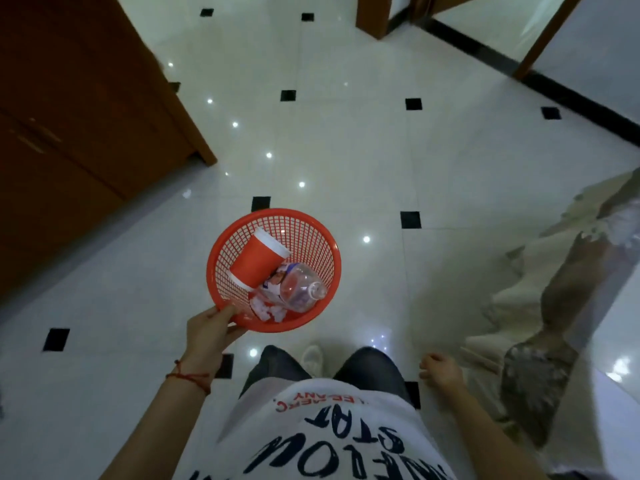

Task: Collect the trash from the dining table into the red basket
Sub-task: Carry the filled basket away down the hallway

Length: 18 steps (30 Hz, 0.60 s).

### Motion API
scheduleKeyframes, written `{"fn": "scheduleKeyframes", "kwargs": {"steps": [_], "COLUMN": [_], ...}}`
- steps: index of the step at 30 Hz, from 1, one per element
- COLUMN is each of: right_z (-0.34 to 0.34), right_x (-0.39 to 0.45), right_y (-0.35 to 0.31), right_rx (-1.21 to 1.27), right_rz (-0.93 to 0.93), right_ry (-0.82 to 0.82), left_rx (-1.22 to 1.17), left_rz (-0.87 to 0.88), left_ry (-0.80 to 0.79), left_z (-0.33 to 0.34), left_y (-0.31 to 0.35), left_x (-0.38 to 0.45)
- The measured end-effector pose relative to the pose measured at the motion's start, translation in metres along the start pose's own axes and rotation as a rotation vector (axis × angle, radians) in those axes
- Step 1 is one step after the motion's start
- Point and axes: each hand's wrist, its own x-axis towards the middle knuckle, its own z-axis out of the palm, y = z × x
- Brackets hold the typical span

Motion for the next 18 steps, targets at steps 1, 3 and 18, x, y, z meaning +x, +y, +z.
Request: {"fn": "scheduleKeyframes", "kwargs": {"steps": [1, 3, 18], "right_z": [-0.006, -0.019, -0.161], "right_x": [0.007, 0.023, 0.183], "right_y": [-0.005, -0.012, -0.199], "right_rx": [0.021, 0.062, 0.418], "right_rz": [0.022, 0.078, 0.187], "right_ry": [0.013, 0.043, 0.037], "left_rx": [0.018, 0.044, 0.176], "left_rz": [0.01, 0.027, 0.037], "left_ry": [-0.029, -0.091, -0.208], "left_z": [0.019, 0.06, 0.365], "left_y": [0.017, 0.047, 0.18], "left_x": [0.01, 0.031, 0.089]}}
